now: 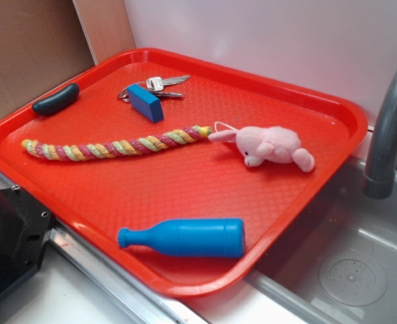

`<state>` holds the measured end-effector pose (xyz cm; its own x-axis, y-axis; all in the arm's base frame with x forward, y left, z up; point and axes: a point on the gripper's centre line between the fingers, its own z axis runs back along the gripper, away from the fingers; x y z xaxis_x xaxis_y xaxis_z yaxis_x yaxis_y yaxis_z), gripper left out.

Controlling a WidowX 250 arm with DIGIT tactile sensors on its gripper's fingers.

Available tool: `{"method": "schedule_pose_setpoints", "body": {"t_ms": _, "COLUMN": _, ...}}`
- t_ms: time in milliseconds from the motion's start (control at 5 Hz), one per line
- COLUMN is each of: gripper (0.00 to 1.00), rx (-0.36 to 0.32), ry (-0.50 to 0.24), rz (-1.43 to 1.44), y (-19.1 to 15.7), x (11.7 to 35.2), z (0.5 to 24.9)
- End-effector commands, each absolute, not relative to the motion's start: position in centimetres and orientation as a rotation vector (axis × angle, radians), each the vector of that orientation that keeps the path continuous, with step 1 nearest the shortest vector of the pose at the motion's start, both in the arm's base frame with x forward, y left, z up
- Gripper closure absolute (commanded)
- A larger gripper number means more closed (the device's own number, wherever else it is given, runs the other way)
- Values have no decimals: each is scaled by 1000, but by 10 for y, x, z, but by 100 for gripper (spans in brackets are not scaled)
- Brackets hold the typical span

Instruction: Grab the pink bunny.

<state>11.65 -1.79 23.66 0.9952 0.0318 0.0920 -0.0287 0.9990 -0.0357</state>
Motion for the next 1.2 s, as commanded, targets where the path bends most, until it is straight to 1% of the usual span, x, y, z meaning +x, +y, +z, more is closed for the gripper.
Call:
{"method": "schedule_pose_setpoints", "body": {"t_ms": 0, "gripper": 0, "rx": -34, "ry": -93, "rz": 30, "y": -18, "x": 117, "z": 237}}
{"method": "schedule_pose_setpoints", "body": {"t_ms": 200, "gripper": 0, "rx": -38, "ry": -122, "rz": -4, "y": -18, "x": 137, "z": 230}}
{"method": "schedule_pose_setpoints", "body": {"t_ms": 400, "gripper": 0, "rx": 15, "ry": -227, "rz": -44, "y": -27, "x": 161, "z": 223}}
{"method": "schedule_pose_setpoints", "body": {"t_ms": 600, "gripper": 0, "rx": 12, "ry": -302, "rz": -249, "y": -44, "x": 187, "z": 212}}
{"method": "schedule_pose_setpoints", "body": {"t_ms": 800, "gripper": 0, "rx": 36, "ry": -391, "rz": -453, "y": -76, "x": 209, "z": 205}}
{"method": "schedule_pose_setpoints", "body": {"t_ms": 1000, "gripper": 0, "rx": 23, "ry": -468, "rz": -599, "y": -97, "x": 229, "z": 195}}
